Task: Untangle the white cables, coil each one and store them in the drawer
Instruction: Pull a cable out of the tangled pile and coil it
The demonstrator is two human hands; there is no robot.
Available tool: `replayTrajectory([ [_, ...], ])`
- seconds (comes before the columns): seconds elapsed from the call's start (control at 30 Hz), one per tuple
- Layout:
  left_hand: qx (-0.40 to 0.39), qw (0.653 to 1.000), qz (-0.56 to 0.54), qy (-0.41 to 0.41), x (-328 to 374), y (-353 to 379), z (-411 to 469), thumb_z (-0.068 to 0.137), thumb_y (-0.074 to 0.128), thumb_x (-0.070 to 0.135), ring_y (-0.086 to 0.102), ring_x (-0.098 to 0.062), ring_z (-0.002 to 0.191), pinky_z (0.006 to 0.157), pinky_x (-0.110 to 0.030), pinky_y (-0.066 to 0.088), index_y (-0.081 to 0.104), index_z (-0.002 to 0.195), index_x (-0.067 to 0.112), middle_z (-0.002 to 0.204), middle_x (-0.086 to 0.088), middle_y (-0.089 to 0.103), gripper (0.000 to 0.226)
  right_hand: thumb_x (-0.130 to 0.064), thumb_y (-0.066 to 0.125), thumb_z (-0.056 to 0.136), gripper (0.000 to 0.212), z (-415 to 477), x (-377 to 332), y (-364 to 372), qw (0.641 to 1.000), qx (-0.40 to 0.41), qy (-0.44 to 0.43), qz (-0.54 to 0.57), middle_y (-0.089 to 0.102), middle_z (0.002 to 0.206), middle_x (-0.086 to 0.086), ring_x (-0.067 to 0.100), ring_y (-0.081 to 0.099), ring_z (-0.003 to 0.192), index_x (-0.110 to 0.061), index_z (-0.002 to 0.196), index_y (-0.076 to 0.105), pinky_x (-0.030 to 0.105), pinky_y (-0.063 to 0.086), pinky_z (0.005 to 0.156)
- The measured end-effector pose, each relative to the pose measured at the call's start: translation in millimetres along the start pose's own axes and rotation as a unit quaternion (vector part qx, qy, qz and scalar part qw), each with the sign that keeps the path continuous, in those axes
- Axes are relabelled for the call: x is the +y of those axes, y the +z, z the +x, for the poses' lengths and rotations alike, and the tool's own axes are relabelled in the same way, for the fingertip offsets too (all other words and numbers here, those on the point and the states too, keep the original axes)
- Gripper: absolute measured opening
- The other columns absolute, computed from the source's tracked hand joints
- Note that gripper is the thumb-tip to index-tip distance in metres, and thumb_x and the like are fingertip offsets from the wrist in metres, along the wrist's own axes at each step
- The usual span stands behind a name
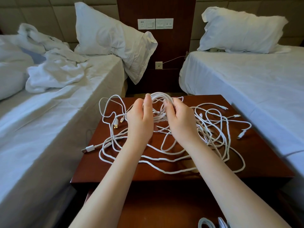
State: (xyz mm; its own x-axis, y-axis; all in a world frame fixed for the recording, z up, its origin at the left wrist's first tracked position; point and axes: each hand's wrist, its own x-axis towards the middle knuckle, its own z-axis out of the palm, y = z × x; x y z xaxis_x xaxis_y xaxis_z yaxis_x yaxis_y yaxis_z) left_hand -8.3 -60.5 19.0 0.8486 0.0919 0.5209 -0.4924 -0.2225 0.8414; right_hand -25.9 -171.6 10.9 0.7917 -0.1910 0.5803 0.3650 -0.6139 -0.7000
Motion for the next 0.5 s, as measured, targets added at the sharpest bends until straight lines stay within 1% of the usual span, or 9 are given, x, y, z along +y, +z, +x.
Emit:
replayTrajectory([
  [0.03, 0.011, 1.0, 0.014, 0.014, -0.9, -0.6, 0.7, 0.102, 0.039, 0.031, 0.05, -0.035, 0.053, 0.046, -0.034, 0.042, 0.042, 0.067, 0.015, 0.065, -0.021, 0.05, 0.039, -0.03, 0.044, 0.102, 0.032, -0.6, -1.0, 0.1, 1.0, 0.0, -0.003, 0.004, 0.047, 0.055, -0.008, 0.008, 0.048, 0.049, -0.012, 0.078, 0.056, 0.017, 0.033, 0.043],
  [0.07, 0.02, 0.999, 0.031, 0.033, -1.6, -1.7, 1.6, 0.101, 0.042, 0.026, 0.048, -0.034, 0.053, 0.047, -0.03, 0.039, 0.039, 0.064, 0.017, 0.063, -0.021, 0.05, 0.038, -0.03, 0.045, 0.102, 0.032, -0.9, -1.9, 0.4, 1.0, -0.002, -0.006, 0.009, 0.047, 0.054, -0.008, 0.008, 0.048, 0.05, -0.012, 0.078, 0.057, 0.017, 0.034, 0.043],
  [0.1, 0.026, 0.997, 0.048, 0.049, -2.7, -3.1, 2.7, 0.101, 0.043, 0.022, 0.046, -0.03, 0.053, 0.048, -0.024, 0.035, 0.037, 0.063, 0.02, 0.061, -0.02, 0.05, 0.039, -0.031, 0.045, 0.101, 0.033, -1.2, -2.5, 0.4, 1.0, -0.005, -0.01, 0.01, 0.047, 0.054, -0.008, 0.008, 0.048, 0.05, -0.012, 0.077, 0.057, 0.017, 0.033, 0.043],
  [0.13, 0.028, 0.996, 0.062, 0.061, -4.5, -4.9, 4.6, 0.101, 0.044, 0.019, 0.043, -0.026, 0.053, 0.048, -0.022, 0.033, 0.036, 0.063, 0.021, 0.059, -0.018, 0.049, 0.039, -0.033, 0.045, 0.101, 0.034, -1.1, -3.1, 0.1, 1.0, -0.009, -0.013, 0.004, 0.047, 0.054, -0.008, 0.008, 0.048, 0.049, -0.013, 0.076, 0.056, 0.017, 0.032, 0.043],
  [0.2, 0.02, 0.994, 0.082, 0.07, -9.2, -9.4, 8.4, 0.1, 0.045, 0.017, 0.041, -0.02, 0.051, 0.049, -0.021, 0.032, 0.037, 0.063, 0.018, 0.056, -0.013, 0.047, 0.038, -0.038, 0.044, 0.1, 0.034, -0.1, -3.8, -2.1, 1.0, -0.004, -0.01, -0.012, 0.048, 0.054, -0.008, 0.009, 0.05, 0.05, -0.019, 0.074, 0.054, 0.017, 0.032, 0.043],
  [0.27, 0.006, 0.993, 0.094, 0.066, -14.1, -12.9, 11.2, 0.1, 0.046, 0.018, 0.048, -0.033, 0.054, 0.049, -0.026, 0.032, 0.04, 0.064, 0.013, 0.059, -0.019, 0.051, 0.037, -0.034, 0.044, 0.102, 0.034, 2.5, -4.0, -6.1, 1.0, 0.028, -0.011, 0.0, 0.044, 0.051, -0.01, 0.007, 0.048, 0.049, -0.028, 0.069, 0.045, 0.017, 0.031, 0.043],
  [0.33, -0.008, 0.993, 0.1, 0.062, -16.3, -15.5, 11.6, 0.1, 0.045, 0.02, 0.052, -0.041, 0.06, 0.05, -0.028, 0.031, 0.037, 0.063, 0.017, 0.064, -0.025, 0.055, 0.039, -0.025, 0.043, 0.103, 0.037, 4.0, -5.7, -9.4, 0.998, 0.052, -0.03, 0.027, 0.039, 0.05, -0.012, 0.004, 0.045, 0.046, -0.033, 0.067, 0.039, 0.016, 0.029, 0.043],
  [0.4, -0.001, 0.993, 0.103, 0.058, -17.8, -17.0, 12.0, 0.101, 0.044, 0.02, 0.051, -0.041, 0.061, 0.051, -0.026, 0.031, 0.039, 0.063, 0.014, 0.066, -0.027, 0.055, 0.039, -0.022, 0.041, 0.103, 0.035, 2.4, -9.0, -9.7, 0.996, 0.024, -0.061, 0.06, 0.039, 0.052, -0.012, 0.004, 0.043, 0.046, -0.035, 0.07, 0.04, 0.014, 0.028, 0.043],
  [0.5, 0.027, 0.994, 0.098, 0.046, -22.5, -21.1, 16.1, 0.102, 0.04, 0.022, 0.049, -0.035, 0.06, 0.053, -0.025, 0.031, 0.051, 0.072, -0.003, 0.069, -0.029, 0.056, 0.041, -0.022, 0.04, 0.104, 0.034, -0.7, -12.0, -8.1, 0.991, -0.078, -0.067, 0.085, 0.041, 0.053, -0.011, 0.005, 0.041, 0.046, -0.032, 0.072, 0.045, 0.016, 0.029, 0.044],
])
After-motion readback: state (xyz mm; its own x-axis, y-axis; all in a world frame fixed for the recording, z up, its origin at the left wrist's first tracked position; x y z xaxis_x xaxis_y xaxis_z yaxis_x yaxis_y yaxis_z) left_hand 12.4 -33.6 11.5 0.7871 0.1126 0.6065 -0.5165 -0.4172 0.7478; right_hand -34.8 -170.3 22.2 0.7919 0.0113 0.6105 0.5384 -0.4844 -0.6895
